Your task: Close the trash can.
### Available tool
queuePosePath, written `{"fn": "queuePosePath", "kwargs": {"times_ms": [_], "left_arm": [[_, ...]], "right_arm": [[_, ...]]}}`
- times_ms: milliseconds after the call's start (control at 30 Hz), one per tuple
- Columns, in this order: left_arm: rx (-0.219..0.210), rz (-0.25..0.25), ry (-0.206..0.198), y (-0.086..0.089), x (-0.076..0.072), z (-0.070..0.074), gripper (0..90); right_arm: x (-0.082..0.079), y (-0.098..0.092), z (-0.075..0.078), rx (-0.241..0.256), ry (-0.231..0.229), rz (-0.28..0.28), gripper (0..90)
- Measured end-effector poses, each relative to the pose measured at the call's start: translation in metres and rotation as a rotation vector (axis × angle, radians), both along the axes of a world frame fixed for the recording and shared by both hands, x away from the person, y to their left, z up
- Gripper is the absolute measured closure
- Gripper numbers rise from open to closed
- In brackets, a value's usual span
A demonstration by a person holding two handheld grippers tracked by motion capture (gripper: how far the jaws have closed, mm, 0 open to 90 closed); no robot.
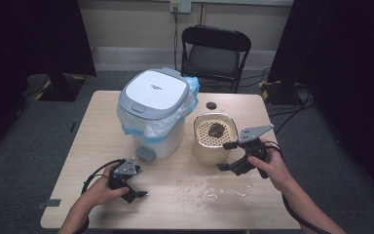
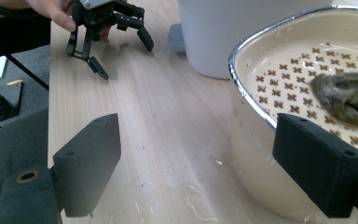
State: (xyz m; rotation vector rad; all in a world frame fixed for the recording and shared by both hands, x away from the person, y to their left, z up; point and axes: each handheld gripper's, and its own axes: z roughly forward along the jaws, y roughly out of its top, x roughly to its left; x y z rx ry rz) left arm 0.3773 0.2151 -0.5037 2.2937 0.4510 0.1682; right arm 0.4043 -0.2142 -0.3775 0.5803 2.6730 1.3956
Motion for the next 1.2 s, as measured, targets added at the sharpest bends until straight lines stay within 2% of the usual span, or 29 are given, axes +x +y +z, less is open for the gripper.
{"fn": "queuePosePath", "kwargs": {"times_ms": [267, 600, 767, 1200], "left_arm": [[0.003, -0.004, 0.000, 0.000, 0.000, 0.000, 0.0], [0.003, -0.003, 0.000, 0.000, 0.000, 0.000, 0.0], [0.003, -0.002, 0.000, 0.000, 0.000, 0.000, 0.0], [0.003, -0.002, 0.001, 0.000, 0.000, 0.000, 0.0]], "right_arm": [[-0.008, -0.013, -0.001, 0.004, 0.003, -0.002, 14.9], [-0.016, -0.027, -0.011, 0.001, 0.020, -0.015, 14.9], [-0.020, -0.035, -0.021, 0.004, 0.031, -0.030, 14.9], [-0.028, -0.053, -0.050, -0.029, 0.058, -0.061, 14.9]]}}
